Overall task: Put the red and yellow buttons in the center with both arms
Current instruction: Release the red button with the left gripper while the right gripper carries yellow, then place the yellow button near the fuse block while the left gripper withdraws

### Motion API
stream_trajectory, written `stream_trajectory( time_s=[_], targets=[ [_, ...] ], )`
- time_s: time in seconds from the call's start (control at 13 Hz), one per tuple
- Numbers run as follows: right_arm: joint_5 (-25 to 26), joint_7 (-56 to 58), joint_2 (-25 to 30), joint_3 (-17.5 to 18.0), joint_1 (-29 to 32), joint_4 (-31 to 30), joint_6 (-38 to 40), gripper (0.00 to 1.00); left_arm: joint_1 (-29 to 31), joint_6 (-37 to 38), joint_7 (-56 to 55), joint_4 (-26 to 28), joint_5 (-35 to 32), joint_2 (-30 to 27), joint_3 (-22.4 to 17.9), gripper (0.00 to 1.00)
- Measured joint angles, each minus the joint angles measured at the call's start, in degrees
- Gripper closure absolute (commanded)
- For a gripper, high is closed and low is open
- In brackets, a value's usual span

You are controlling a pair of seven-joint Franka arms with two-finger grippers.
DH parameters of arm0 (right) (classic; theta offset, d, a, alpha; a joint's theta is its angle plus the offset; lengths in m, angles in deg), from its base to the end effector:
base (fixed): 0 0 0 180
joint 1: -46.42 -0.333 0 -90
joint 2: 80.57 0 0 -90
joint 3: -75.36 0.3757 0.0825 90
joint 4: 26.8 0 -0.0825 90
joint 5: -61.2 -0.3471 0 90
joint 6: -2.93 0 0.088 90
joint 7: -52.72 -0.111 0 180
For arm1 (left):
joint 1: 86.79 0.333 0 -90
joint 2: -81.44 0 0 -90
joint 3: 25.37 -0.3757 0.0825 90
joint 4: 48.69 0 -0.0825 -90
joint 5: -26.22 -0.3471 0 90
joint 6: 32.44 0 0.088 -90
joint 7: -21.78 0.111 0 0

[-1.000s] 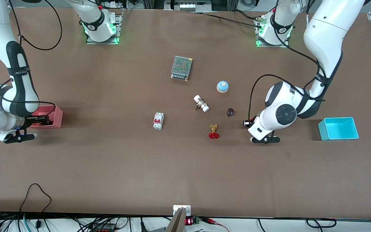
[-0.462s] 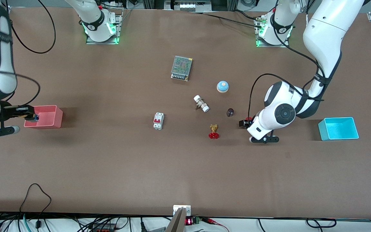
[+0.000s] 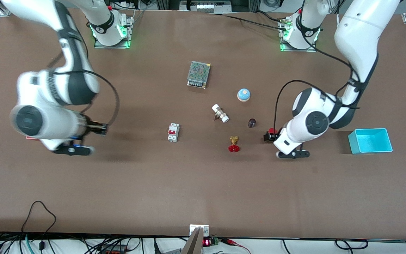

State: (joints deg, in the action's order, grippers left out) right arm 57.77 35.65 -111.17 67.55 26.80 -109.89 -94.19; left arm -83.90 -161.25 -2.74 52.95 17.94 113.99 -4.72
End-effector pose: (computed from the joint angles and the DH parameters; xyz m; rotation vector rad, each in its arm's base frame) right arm 0.6462 0.1602 0.4212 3.0260 -0.1497 -0.4146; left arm 0.6352 -0.1643 0.3228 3.0794 0.1092 -0.1215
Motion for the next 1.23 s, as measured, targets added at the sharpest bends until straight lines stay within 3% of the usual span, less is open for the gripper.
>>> stream_trajectory(
  time_s=[0.15, 0.38, 0.85, 0.92, 1.08, 1.15, 1.23],
  targets=[
    [-0.2, -3.4, -3.9, 0.0, -1.7, 0.0, -2.0, 0.82, 0.2, 3.0, 0.0, -1.3, 0.0, -4.4, -0.2, 0.00],
    [-4.1, -4.4, -8.5, -0.2, -2.1, 0.0, -5.8, 0.82, 1.0, 13.6, 0.1, -4.5, 0.0, -8.6, -0.5, 0.00],
    [-6.2, -4.5, -12.3, -0.2, -3.3, 0.1, -11.6, 0.79, 2.4, 31.4, 5.0, -6.7, 0.0, -19.1, -0.6, 0.00],
    [-6.2, -4.5, -12.7, -0.2, -3.4, 0.1, -12.2, 0.65, 3.6, 33.0, 6.6, -7.1, 0.0, -20.3, -0.6, 0.00],
    [-6.2, -4.5, -13.4, -0.2, -3.4, 0.1, -12.6, 0.09, 6.2, 35.0, 9.9, -9.0, 0.2, -21.5, -0.6, 0.00],
    [-6.2, -4.6, -13.5, -0.2, -3.4, 0.2, -12.6, 0.00, 6.4, 35.2, 12.0, -9.6, 0.3, -22.5, -1.2, 0.00],
    [-6.2, -4.6, -13.5, -0.2, -3.4, 0.2, -12.6, 0.00, 5.1, 35.4, 14.3, -9.8, 0.4, -23.9, -3.1, 0.00]
  ],
)
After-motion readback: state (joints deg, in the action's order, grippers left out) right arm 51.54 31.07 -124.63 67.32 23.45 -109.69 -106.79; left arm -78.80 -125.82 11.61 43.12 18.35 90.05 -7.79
